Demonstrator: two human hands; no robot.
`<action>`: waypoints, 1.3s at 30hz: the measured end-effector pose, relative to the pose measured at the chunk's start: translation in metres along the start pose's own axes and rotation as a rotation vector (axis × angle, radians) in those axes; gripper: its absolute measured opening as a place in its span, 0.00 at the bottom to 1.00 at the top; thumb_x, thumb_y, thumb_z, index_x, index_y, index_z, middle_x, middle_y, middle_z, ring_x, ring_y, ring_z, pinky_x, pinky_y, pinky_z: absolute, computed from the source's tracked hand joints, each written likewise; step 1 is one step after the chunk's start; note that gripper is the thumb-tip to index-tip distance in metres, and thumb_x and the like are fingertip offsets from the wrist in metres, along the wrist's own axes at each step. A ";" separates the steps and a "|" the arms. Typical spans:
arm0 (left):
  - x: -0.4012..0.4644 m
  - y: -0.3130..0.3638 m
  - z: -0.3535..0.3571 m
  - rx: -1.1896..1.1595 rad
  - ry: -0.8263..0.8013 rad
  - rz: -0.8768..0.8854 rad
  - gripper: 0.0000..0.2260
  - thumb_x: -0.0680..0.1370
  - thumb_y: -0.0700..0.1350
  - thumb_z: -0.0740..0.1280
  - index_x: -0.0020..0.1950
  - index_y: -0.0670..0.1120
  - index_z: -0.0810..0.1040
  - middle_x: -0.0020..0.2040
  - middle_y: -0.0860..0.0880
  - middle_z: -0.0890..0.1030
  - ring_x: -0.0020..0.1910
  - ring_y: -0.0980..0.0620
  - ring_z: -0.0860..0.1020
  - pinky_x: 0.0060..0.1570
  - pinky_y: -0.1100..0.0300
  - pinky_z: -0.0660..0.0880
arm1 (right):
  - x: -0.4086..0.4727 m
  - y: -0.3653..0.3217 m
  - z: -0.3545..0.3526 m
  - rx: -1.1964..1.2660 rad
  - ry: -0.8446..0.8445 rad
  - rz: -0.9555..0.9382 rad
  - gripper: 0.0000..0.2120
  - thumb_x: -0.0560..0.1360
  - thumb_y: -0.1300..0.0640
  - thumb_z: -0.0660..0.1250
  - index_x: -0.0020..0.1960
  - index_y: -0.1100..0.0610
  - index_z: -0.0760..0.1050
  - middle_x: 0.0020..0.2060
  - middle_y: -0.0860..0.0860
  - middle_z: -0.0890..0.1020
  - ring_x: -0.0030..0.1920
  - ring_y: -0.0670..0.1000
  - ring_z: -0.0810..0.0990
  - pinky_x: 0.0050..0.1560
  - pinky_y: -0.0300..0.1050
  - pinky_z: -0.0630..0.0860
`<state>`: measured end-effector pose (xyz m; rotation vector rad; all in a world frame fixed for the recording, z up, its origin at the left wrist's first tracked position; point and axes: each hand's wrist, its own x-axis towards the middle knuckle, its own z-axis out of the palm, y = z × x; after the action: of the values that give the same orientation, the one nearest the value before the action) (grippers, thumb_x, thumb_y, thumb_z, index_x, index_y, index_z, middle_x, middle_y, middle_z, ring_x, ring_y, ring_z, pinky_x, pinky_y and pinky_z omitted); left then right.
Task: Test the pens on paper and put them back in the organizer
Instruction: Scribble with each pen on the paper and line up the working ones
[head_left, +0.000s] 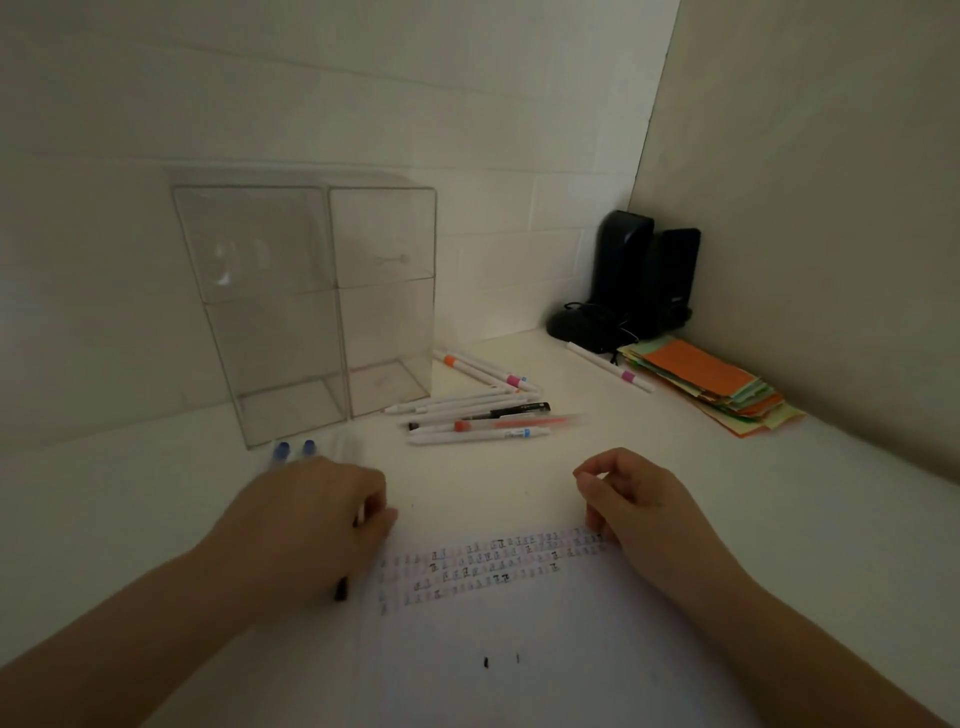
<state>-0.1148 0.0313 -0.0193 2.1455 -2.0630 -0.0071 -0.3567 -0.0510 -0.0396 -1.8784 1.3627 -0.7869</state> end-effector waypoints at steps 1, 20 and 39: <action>0.008 0.002 0.000 -0.010 0.055 0.011 0.09 0.77 0.58 0.55 0.41 0.56 0.69 0.34 0.57 0.71 0.40 0.58 0.73 0.45 0.62 0.69 | 0.000 0.000 -0.001 -0.002 -0.006 0.004 0.05 0.78 0.54 0.60 0.45 0.49 0.74 0.30 0.49 0.80 0.29 0.43 0.74 0.35 0.36 0.68; 0.063 0.043 0.027 -0.221 0.185 0.257 0.03 0.79 0.50 0.56 0.47 0.55 0.66 0.44 0.55 0.74 0.46 0.52 0.73 0.48 0.58 0.67 | -0.004 0.001 -0.008 0.197 0.014 -0.050 0.05 0.76 0.57 0.64 0.50 0.50 0.76 0.30 0.52 0.80 0.26 0.39 0.74 0.31 0.30 0.70; 0.016 0.054 0.026 -0.564 0.141 0.459 0.15 0.73 0.60 0.50 0.46 0.61 0.75 0.32 0.62 0.76 0.43 0.65 0.74 0.47 0.75 0.66 | -0.012 -0.006 -0.018 1.159 -0.484 0.010 0.22 0.76 0.44 0.51 0.38 0.54 0.78 0.28 0.50 0.78 0.28 0.46 0.74 0.31 0.38 0.72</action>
<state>-0.1710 0.0102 -0.0365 1.2919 -2.0960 -0.3268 -0.3707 -0.0410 -0.0251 -1.0051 0.4023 -0.7835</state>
